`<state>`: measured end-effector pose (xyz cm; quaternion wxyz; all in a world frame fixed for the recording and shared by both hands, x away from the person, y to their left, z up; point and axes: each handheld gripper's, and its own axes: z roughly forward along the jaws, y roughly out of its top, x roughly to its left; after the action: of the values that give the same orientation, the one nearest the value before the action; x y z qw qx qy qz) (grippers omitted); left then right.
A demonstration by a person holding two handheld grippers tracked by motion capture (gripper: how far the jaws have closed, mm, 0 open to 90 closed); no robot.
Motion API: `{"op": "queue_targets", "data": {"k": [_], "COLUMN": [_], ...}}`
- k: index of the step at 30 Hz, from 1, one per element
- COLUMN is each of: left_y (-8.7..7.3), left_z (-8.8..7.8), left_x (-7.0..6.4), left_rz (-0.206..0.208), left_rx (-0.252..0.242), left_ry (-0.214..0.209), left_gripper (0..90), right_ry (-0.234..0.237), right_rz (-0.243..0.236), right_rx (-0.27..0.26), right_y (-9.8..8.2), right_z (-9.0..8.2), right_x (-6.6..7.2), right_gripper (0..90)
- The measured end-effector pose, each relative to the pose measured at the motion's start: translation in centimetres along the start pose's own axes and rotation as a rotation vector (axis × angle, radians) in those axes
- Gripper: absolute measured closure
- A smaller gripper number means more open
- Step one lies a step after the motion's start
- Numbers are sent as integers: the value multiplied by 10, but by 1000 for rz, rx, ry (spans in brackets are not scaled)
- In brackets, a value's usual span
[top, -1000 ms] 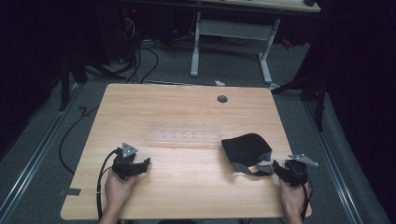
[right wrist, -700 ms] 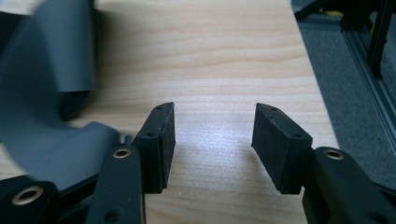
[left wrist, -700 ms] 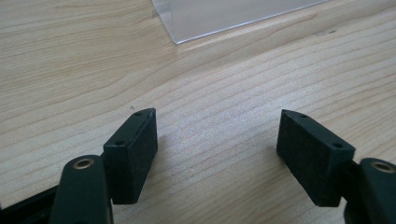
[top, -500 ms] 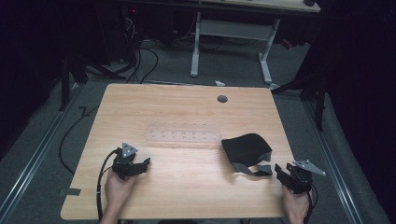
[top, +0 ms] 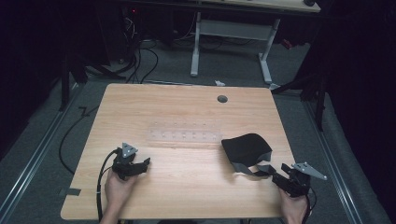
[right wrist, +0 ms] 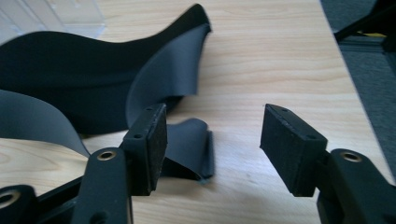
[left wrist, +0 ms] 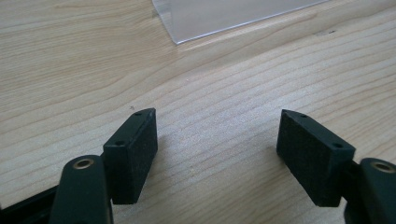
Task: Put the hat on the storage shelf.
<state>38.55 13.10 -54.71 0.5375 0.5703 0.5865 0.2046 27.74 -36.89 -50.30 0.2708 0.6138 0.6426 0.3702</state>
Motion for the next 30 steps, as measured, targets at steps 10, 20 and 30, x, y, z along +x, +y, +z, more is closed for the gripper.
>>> {"op": "queue_targets", "data": {"k": [10, 20, 30], "left_y": [0, 0, 0], "left_z": [0, 0, 0], "left_x": [0, 0, 0], "left_rz": [-1, -1, -1], "left_rx": [-1, -1, -2], "left_ry": [0, 0, 1], "left_gripper": [294, 294, 294], "right_ry": [58, 73, 104], "right_rz": [-17, -4, 31], "right_rx": [0, 22, 43], "right_y": [19, 30, 31], "right_z": [14, 34, 52], "right_x": [10, 9, 7], "right_gripper": [360, 360, 396]}}
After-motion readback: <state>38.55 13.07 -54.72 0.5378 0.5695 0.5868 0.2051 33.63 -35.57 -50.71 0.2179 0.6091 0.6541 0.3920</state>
